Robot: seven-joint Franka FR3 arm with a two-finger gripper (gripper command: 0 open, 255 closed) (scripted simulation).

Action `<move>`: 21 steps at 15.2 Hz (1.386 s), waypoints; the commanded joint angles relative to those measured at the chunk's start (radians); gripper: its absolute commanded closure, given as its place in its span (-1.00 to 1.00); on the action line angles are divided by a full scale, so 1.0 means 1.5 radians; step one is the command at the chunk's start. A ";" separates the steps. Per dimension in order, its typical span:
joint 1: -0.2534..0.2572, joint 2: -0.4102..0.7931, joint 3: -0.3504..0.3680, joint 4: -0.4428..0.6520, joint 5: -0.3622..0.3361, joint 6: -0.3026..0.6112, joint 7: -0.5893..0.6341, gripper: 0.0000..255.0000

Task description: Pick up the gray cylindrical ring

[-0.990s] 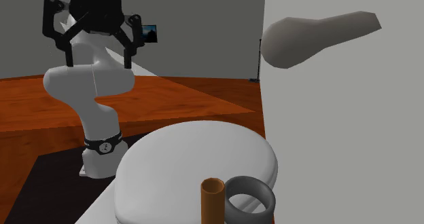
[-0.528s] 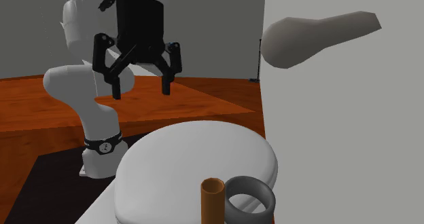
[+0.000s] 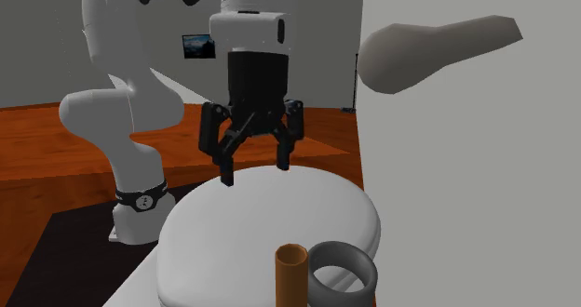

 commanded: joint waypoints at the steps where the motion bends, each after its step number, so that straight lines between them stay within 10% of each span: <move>1: 0.005 0.051 0.015 0.025 -0.003 0.024 0.023 -1.00; 13: 0.049 0.340 0.057 0.215 -0.071 0.107 0.143 -1.00; 21: 0.055 0.379 0.050 0.194 -0.089 0.165 0.154 -1.00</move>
